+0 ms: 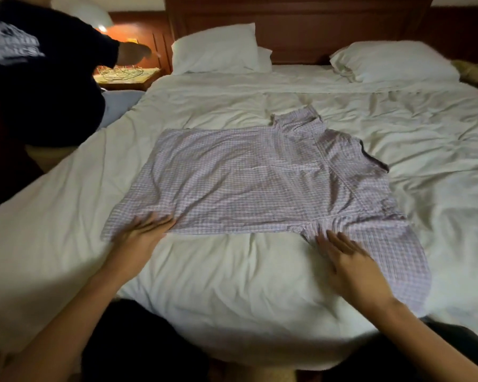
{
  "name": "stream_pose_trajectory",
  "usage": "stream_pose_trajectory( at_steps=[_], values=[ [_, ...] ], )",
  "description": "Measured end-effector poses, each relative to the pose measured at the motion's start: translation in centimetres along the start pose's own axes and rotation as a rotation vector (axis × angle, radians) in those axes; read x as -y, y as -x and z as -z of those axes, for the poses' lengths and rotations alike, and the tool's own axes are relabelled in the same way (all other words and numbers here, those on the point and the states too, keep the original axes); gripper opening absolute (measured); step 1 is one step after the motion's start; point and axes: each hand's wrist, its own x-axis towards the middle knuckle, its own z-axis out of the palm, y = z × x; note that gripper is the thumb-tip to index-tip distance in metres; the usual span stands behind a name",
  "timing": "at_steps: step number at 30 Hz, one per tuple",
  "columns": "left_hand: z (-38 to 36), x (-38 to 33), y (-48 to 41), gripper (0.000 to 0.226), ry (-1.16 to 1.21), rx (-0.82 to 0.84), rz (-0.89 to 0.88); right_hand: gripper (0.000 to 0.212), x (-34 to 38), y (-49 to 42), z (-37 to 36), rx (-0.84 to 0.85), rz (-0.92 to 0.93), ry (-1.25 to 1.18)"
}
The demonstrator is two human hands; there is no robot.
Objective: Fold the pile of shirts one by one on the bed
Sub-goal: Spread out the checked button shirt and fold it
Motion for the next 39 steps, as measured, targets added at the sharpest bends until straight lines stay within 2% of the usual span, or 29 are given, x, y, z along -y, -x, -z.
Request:
stream_pose_trajectory(
  at_steps=[3,5,8,10,12,14,16,18,21,23,25,28,32,34,37,39],
  values=[
    [0.4,1.7,0.5,0.054,0.083,-0.074,0.028,0.044,-2.9,0.1,3.1,-0.038,-0.005,-0.11],
    [0.9,2.3,0.2,0.049,0.119,-0.135,0.059,0.021,-5.1,0.1,5.4,-0.149,0.056,-0.216],
    [0.9,2.6,-1.6,0.038,0.173,-0.203,0.093,0.034,-8.4,-1.1,7.8,-0.201,0.039,-0.375],
    [1.2,2.7,-3.7,0.03,0.185,-0.26,0.11,0.02,-10.2,-3.5,8.5,-0.207,0.02,-0.401],
    [1.9,3.5,-6.6,0.025,0.163,-0.309,0.08,0.017,-11.2,-7.5,9.6,-0.228,0.018,-0.392],
    [2.6,4.9,-10.3,0.015,0.166,-0.299,0.05,0.003,-12.1,-12.6,10.7,-0.185,0.015,-0.343],
    [3.1,6.5,-14.0,0.008,0.197,-0.201,0.025,0.022,-12.8,-18.2,11.4,-0.088,-0.001,-0.198],
    [2.9,7.9,-17.4,0.009,0.204,-0.089,0.023,0.028,-13.1,-23.1,11.6,-0.041,0.011,-0.067],
    [1.0,9.8,-20.8,0.014,0.197,0.003,0.103,0.04,-12.6,-28.4,10.1,-0.132,-0.056,0.089],
    [-1.0,11.1,-21.5,0.012,0.217,0.103,0.197,0.053,-11.7,-29.7,7.1,-0.163,-0.166,0.05],
    [-3.1,12.1,-21.0,0.007,0.216,0.183,0.254,0.062,-11.0,-29.4,3.0,-0.09,-0.232,0.028],
    [-5.4,13.5,-19.5,0.011,0.235,0.077,0.279,0.072,-12.5,-27.8,-2.0,0.043,-0.353,-0.018],
    [-6.3,14.9,-18.8,0.01,0.249,0.012,0.309,0.087,-15.4,-27.7,-3.3,-0.043,-0.551,-0.038],
    [-6.4,15.0,-18.9,0.013,0.301,0.005,0.305,0.084,-16.4,-28.7,-2.8,-0.084,-0.562,-0.05],
    [-6.2,14.4,-19.4,0.013,0.395,0.001,0.284,0.058,-17.3,-30.4,-2.5,-0.006,-0.36,-0.071],
    [-6.2,14.0,-19.7,0.021,0.331,-0.013,0.239,0.047,-17.2,-31.4,-2.5,0.028,-0.231,-0.085]
  ],
)
